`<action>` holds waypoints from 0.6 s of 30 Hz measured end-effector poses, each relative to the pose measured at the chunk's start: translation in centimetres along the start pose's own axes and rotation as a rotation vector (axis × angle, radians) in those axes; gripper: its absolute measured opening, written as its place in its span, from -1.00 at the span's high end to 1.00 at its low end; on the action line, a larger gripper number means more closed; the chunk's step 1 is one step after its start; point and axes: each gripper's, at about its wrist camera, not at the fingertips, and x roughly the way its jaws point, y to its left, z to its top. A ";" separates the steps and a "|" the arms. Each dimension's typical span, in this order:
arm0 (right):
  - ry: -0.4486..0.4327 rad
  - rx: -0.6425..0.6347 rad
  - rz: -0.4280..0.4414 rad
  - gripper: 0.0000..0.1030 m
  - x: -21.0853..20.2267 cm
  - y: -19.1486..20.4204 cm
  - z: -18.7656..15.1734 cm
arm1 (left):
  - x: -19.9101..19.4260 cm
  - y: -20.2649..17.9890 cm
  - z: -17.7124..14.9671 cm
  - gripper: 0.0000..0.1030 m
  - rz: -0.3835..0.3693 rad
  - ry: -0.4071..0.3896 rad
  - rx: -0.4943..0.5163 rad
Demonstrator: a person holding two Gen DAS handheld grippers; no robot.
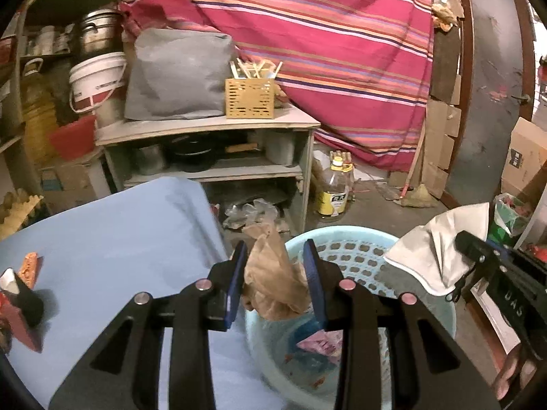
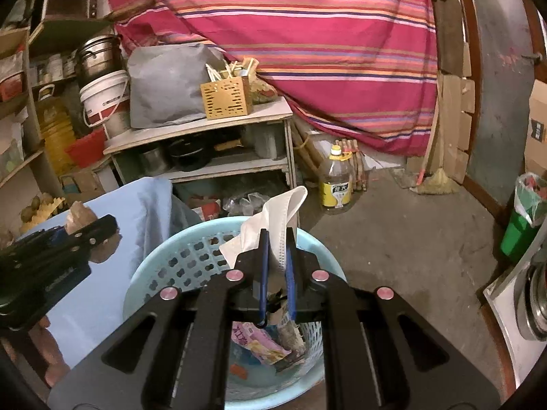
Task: Collect trash
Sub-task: 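Carry the tissue and brown paper over the basket, then open the left tool to drop the brown paper while the right tool drops the tissue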
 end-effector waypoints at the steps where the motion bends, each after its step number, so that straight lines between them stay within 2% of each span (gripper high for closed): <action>1: 0.004 0.011 0.003 0.81 0.1 -0.3 0.0 | 0.5 -0.3 0.2 0.33 -0.007 0.003 0.002; 5: 0.003 0.010 0.003 0.81 0.2 -0.1 0.3 | 1.7 -0.7 0.5 0.25 0.006 0.018 0.012; 7: 0.004 0.001 -0.001 0.81 0.5 0.2 0.3 | 1.9 -0.9 0.6 0.03 0.019 0.022 0.015; 8: 0.006 -0.002 -0.002 0.81 0.6 0.2 0.3 | 1.9 -1.0 0.6 -0.23 0.021 0.021 0.016; 9: 0.009 -0.004 -0.005 0.81 0.7 0.5 0.3 | 1.8 -1.0 0.6 -0.35 0.024 0.016 0.018; 13: 0.027 -0.017 -0.005 0.81 1.5 1.0 0.0 | 1.3 -0.8 0.5 -0.38 0.045 0.009 0.031; 15: 0.035 -0.027 -0.001 0.80 1.9 1.3 -0.2 | 1.1 0.0 0.4 -0.48 0.052 0.005 0.009; 16: 0.038 -0.034 -0.008 0.76 2.1 1.6 -0.3 | 1.0 0.1 0.4 -0.50 0.054 0.004 0.003; 17: 0.041 -0.038 -0.016 0.49 2.3 1.8 -0.3 | 0.8 0.6 0.4 -0.51 0.057 0.002 -0.005; 18: 0.050 -0.039 -0.016 0.31 2.6 2.0 -0.3 | 0.7 0.8 0.4 -0.51 0.058 0.003 -0.008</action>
